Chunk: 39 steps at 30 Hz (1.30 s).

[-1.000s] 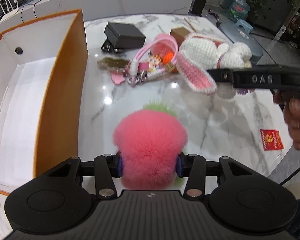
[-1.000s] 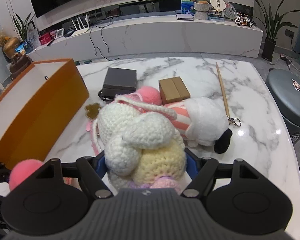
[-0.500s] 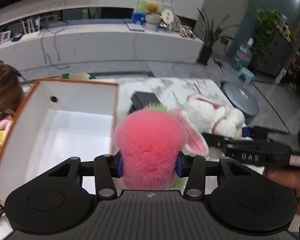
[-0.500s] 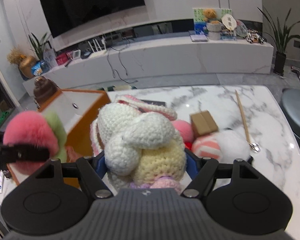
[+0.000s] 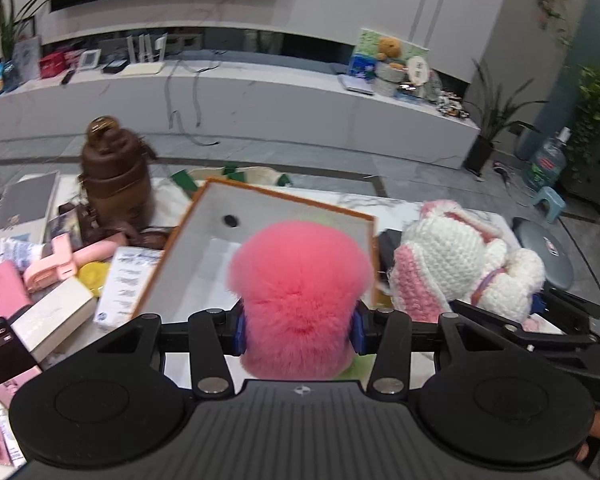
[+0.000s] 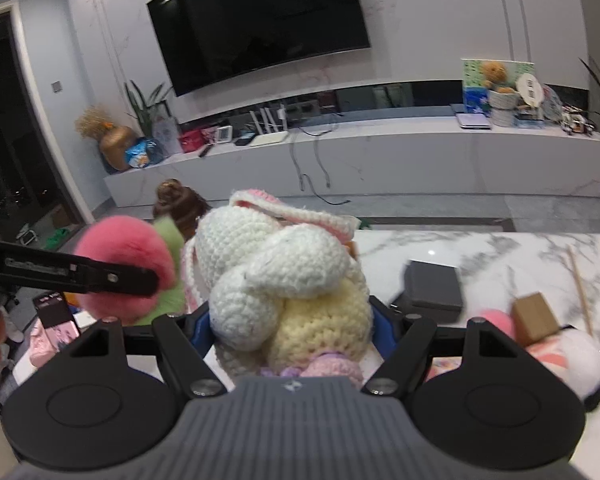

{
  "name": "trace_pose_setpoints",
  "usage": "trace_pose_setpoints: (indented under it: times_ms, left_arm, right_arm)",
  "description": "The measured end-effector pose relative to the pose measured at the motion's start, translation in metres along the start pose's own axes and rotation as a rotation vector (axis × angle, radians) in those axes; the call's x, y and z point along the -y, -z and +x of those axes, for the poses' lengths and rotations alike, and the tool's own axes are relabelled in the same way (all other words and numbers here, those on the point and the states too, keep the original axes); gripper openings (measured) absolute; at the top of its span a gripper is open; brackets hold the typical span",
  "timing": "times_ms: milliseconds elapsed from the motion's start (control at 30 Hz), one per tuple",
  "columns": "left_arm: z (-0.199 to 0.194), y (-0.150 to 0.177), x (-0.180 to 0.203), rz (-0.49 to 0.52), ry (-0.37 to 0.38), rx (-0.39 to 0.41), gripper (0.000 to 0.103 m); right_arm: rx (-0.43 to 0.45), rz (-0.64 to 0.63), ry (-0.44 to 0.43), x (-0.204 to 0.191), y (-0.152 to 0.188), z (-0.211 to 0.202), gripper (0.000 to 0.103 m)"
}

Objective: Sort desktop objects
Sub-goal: 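Carry the pompom and bunny with both grippers over the white box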

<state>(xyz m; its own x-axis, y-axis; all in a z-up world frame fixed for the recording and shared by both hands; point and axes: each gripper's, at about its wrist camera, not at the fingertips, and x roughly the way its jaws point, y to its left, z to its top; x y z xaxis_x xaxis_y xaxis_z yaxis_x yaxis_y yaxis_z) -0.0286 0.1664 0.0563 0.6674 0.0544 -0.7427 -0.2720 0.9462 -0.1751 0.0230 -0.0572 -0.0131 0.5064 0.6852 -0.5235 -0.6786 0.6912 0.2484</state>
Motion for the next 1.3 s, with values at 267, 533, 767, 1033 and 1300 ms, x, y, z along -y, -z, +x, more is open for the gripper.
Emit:
trace_pose_setpoints:
  times_ms: [267, 533, 767, 1033, 1300]
  left_arm:
    - [0.019, 0.021, -0.033, -0.034, -0.013, -0.072, 0.053]
    - [0.03, 0.035, -0.047, -0.036, -0.066, -0.126, 0.052]
    - [0.041, 0.041, -0.046, 0.043, -0.148, -0.171, 0.052]
    - [0.052, 0.052, -0.045, 0.101, -0.184, -0.23, 0.052]
    - [0.06, 0.054, -0.047, 0.099, -0.196, -0.266, 0.053]
  right_arm:
    - [-0.058, -0.161, 0.023, -0.05, 0.018, 0.025, 0.075]
    - [-0.177, -0.41, 0.034, -0.087, 0.048, 0.049, 0.075]
    - [-0.282, -0.52, 0.012, -0.1, 0.057, 0.072, 0.075]
    - [-0.357, -0.608, -0.007, -0.107, 0.068, 0.087, 0.075]
    - [-0.392, -0.58, -0.046, -0.1, 0.065, 0.09, 0.075]
